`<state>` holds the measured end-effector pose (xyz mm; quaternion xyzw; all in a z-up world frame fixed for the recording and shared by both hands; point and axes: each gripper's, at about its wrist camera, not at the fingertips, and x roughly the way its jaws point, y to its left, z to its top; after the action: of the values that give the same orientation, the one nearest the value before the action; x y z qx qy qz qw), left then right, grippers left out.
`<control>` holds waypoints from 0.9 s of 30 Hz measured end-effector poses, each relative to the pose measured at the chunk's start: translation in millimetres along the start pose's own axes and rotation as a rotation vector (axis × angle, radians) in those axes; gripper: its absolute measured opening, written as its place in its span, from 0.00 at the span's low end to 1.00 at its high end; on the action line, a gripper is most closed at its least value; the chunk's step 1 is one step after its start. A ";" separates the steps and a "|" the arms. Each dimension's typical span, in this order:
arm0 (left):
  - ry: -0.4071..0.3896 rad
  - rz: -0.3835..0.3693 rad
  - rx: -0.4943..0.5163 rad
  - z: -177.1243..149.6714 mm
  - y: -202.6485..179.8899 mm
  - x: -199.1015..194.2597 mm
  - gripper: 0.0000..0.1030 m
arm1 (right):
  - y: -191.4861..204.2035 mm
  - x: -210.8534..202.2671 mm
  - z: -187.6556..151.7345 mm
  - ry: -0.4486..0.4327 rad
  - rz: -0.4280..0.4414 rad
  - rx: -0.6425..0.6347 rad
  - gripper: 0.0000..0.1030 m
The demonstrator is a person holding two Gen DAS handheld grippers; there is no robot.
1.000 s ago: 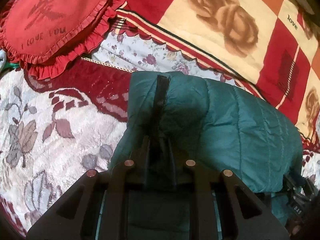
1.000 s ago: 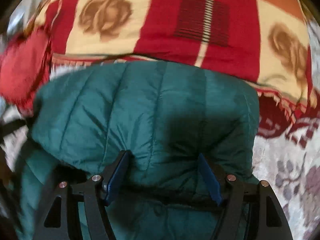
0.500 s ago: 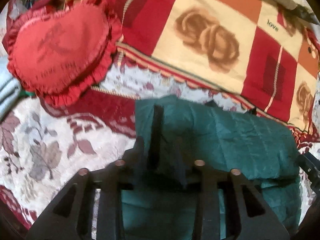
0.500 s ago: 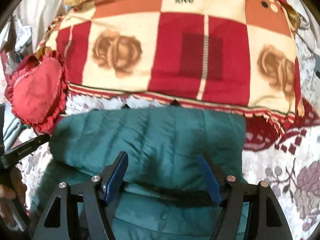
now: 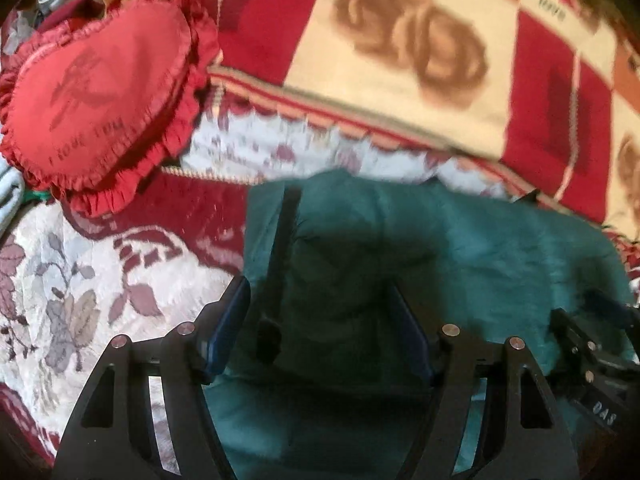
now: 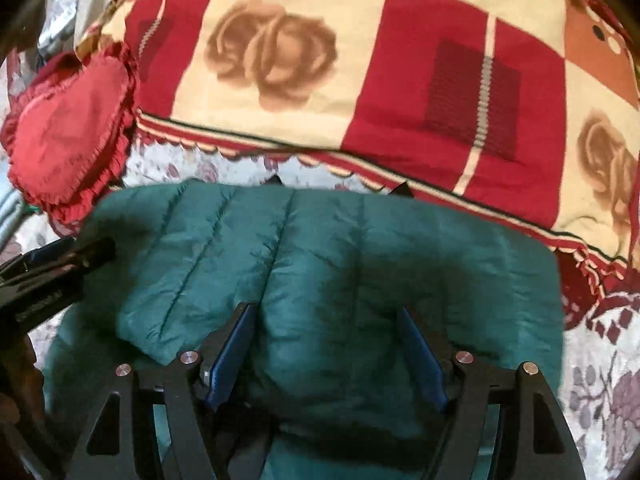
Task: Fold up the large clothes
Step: 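Fold the held side over the jacket body with the left gripper and release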
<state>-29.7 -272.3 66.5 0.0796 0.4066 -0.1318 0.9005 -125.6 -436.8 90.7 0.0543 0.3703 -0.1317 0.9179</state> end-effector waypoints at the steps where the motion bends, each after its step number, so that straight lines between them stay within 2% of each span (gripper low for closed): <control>1: 0.012 0.005 -0.009 -1.3 1.5 7.6 0.70 | 2.5 8.0 -1.5 0.015 -0.006 -0.012 0.69; 6: 0.029 0.010 -0.010 -3.4 3.9 19.1 0.71 | -3.7 5.1 2.6 0.046 0.021 -0.017 0.69; 8: 0.026 0.012 0.002 -3.7 3.7 20.0 0.71 | -9.2 -14.7 5.1 0.001 0.013 -0.021 0.69; 12: 0.030 -0.002 -0.014 -2.9 6.4 23.3 0.72 | -33.7 -47.5 5.6 -0.089 -0.060 0.006 0.69; 15: 0.028 -0.001 -0.021 -2.0 6.6 24.9 0.73 | -54.5 -45.0 4.4 -0.071 -0.090 0.062 0.69; 19: 0.028 -0.007 -0.018 -2.0 7.1 26.2 0.77 | -71.6 -5.9 -14.1 0.043 -0.146 0.087 0.70; 21: 0.029 -0.011 -0.019 -1.7 7.6 27.1 0.78 | -73.5 6.1 -20.7 0.050 -0.140 0.089 0.71; 25: 0.025 -0.006 -0.014 -2.6 7.0 27.9 0.78 | -74.1 0.2 -18.7 0.073 -0.143 0.088 0.71; 27: 0.023 -0.006 -0.014 -3.3 7.1 27.8 0.78 | -76.7 -13.5 -22.0 0.047 -0.153 0.094 0.71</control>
<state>-12.2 -269.6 43.6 0.0735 0.4180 -0.1306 0.8960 -171.2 -503.4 84.0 0.0722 0.3881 -0.2172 0.8928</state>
